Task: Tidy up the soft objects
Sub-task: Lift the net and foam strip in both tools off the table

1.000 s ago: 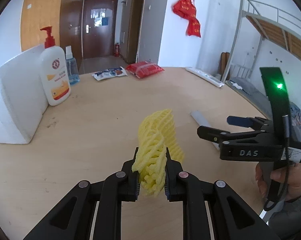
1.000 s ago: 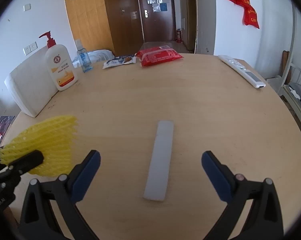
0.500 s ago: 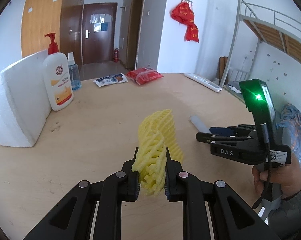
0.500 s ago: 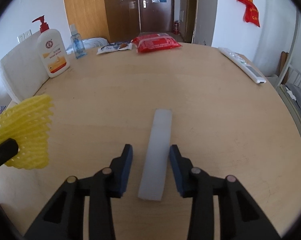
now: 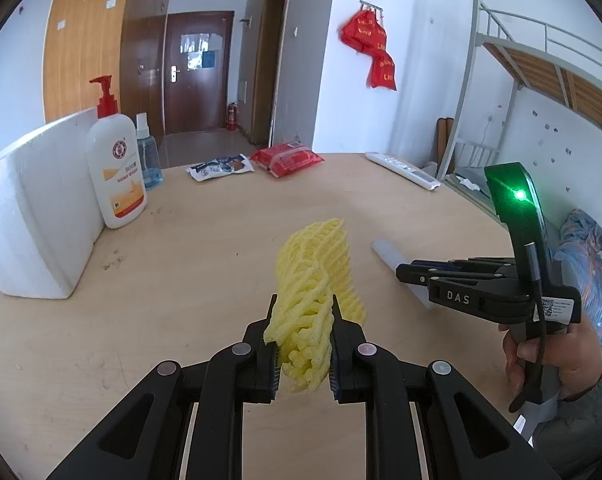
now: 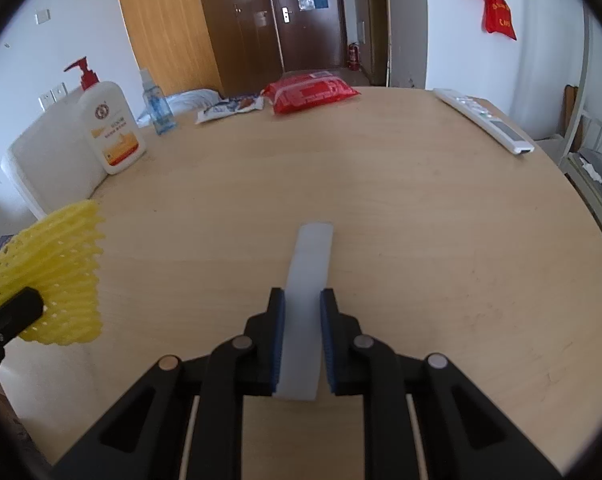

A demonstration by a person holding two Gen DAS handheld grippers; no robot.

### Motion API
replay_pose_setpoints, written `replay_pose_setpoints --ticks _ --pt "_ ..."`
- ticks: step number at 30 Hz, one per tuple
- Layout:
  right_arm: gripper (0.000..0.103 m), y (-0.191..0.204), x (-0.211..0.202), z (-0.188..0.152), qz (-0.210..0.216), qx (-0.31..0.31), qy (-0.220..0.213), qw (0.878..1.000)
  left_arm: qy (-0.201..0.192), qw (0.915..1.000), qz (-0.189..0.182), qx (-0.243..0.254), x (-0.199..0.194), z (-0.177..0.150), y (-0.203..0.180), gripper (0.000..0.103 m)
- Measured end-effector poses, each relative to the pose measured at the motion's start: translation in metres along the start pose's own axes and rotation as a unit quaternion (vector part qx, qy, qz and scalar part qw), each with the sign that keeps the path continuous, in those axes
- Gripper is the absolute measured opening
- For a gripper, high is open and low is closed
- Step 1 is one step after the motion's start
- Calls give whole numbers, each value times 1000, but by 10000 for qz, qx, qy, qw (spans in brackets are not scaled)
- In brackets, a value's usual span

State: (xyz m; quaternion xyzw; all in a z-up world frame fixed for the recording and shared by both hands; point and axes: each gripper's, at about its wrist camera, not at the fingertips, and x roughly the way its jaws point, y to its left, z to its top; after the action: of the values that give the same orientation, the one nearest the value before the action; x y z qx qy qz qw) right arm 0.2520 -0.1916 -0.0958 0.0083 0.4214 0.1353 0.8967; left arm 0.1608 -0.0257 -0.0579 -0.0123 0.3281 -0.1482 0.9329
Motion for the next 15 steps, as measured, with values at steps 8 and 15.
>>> replay_pose_setpoints --ticks 8,15 --pt "21 2 -23 4 75 -29 -297 9995 -45 10000 16 36 -5 2 -6 20" --pt "21 5 -44 6 144 -58 -544 9984 -115 9999 46 28 -12 4 -7 20"
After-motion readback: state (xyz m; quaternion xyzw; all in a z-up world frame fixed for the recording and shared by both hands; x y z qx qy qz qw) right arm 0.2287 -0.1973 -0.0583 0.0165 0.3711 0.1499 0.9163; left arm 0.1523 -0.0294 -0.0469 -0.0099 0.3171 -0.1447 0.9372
